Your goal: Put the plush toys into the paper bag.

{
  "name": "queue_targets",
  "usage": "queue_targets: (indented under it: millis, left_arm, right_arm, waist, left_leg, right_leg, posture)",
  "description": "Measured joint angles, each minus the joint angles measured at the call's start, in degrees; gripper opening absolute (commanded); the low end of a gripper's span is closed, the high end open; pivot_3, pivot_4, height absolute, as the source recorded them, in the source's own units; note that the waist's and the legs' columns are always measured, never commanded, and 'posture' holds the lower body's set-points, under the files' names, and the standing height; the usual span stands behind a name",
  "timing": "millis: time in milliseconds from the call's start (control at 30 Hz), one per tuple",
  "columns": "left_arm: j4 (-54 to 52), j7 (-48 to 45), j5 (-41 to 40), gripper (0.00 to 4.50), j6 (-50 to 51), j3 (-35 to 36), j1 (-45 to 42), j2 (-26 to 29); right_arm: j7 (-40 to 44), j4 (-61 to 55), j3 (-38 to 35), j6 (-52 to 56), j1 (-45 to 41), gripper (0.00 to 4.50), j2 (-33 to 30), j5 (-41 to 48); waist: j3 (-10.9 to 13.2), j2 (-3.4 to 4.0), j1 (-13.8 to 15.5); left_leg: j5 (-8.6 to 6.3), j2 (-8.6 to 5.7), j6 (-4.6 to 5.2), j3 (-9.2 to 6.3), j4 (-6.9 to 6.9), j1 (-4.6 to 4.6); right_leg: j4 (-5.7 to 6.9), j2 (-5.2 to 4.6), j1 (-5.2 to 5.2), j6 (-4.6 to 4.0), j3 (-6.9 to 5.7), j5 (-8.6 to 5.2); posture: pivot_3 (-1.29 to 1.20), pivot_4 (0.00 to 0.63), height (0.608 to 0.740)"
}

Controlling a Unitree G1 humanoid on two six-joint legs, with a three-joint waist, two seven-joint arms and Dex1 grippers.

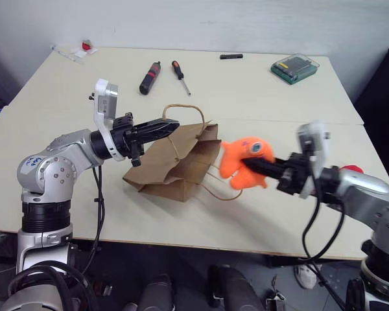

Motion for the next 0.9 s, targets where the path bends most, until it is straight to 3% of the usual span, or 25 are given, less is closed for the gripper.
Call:
queue_targets:
  millis: [133,267,567,700,900]
  left_arm:
    - [1.58,-0.30,0.10,0.00,-0.21,-0.94,-1.67,-1.03]
    - [2.26,-1.78,0.32,0.00,-0.13,-1.98,-2.67,-0.87]
    - [4.34,-2.61,1.45,0.00,-0.20,-2.03,-4.52,-0.95]
    - [4.38,-2.95,1.91,0.00,-0.22,-2.36,-4.82,-1.10]
    - [5.67,-3.44,2.31,0.00,-0.45,-2.69,-5.67,-1.87]
  right_arm:
    - [0.57,7.82,14.34,-6.35,-7.34,0.16,0.16,-11.76]
    - [4.53,14.33,24.14,-11.30,-15.03,0.16,0.59,-19.78]
    - [12.64,23.32,30.85,-19.50,-19.63,0.16,2.22,-29.17]
    - [18.89,24.69,36.90,-30.64,-22.82,0.16,2.55,-36.79]
    - [22.50,32.31,38.68,-35.50,-25.75,0.16,10.30,-40.63]
  waist:
    - [0.00,0.00,0.04]
    - [0.00,0.00,0.00]
    - [0.01,-0.02,0.01]
    - [0.01,-0.02,-0.52]
    - [0.00,-0.03,-1.34]
  left_leg:
    - [0.01,-0.03,0.01,0.01,0.03,-0.06]
    - [0.01,-0.02,0.00,0.01,0.05,-0.19]
    - [0.01,-0.01,0.01,-0.01,0.07,-0.23]
    - [0.01,0.00,0.00,0.00,0.07,-0.22]
    - [0.03,0.01,-0.04,-0.01,0.08,-0.21]
  right_leg:
    - [0.02,-0.02,-0.07,0.00,-0.01,0.00]
    - [0.03,-0.02,-0.20,0.00,-0.04,0.00]
    - [0.04,-0.04,-0.22,0.00,-0.07,0.00]
    - [0.06,-0.02,-0.22,0.00,-0.07,0.00]
    - [0.12,-0.04,-0.23,0.00,-0.08,0.00]
  posture:
    - [0.00,0.150,0.740]
    - [0.00,0.150,0.740]
    - [0.00,0.150,0.740]
    - [0.00,0.150,0.740]
    - [0.00,0.150,0.740]
